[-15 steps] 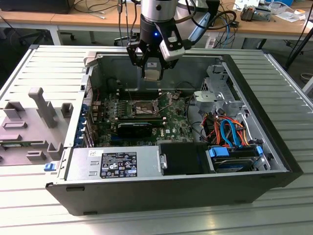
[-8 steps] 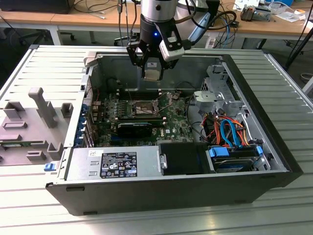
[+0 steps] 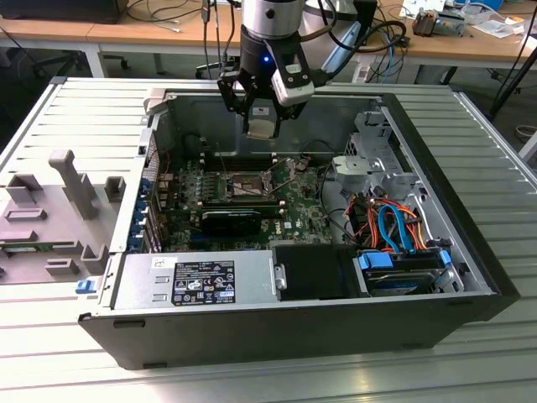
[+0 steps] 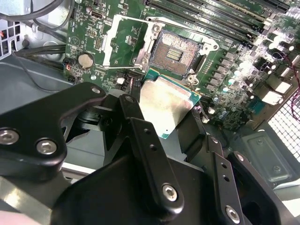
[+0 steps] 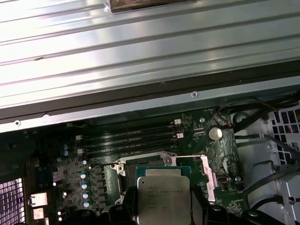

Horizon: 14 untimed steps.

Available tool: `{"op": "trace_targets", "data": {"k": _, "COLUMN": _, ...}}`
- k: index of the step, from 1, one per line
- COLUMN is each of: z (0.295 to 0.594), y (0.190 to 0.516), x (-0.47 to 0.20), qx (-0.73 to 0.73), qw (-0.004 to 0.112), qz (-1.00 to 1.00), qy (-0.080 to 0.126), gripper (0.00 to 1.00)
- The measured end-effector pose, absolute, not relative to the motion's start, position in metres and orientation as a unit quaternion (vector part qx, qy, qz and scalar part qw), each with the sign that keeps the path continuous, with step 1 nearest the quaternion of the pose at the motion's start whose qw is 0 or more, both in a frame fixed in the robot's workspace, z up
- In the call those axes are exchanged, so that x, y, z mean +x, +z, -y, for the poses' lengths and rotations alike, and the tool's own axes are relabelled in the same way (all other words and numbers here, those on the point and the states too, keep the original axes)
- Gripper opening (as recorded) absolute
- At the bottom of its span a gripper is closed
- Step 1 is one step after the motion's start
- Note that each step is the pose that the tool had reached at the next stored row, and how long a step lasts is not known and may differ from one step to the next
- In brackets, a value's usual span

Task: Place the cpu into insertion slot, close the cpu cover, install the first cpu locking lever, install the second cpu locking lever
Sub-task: 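Place the cpu into insertion slot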

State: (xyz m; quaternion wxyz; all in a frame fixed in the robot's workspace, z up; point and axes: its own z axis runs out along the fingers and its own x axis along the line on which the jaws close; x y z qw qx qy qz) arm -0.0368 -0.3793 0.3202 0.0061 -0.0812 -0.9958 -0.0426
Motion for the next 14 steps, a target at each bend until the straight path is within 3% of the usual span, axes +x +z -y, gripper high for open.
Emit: {"op": "trace_targets", "data": {"k": 14, "z": 0.3793, "y": 0.3198, "x": -0.0368, "qx": -0.088, "qw": 0.006, "qz": 0.995, "qy": -0.043, "gripper": 0.55}}
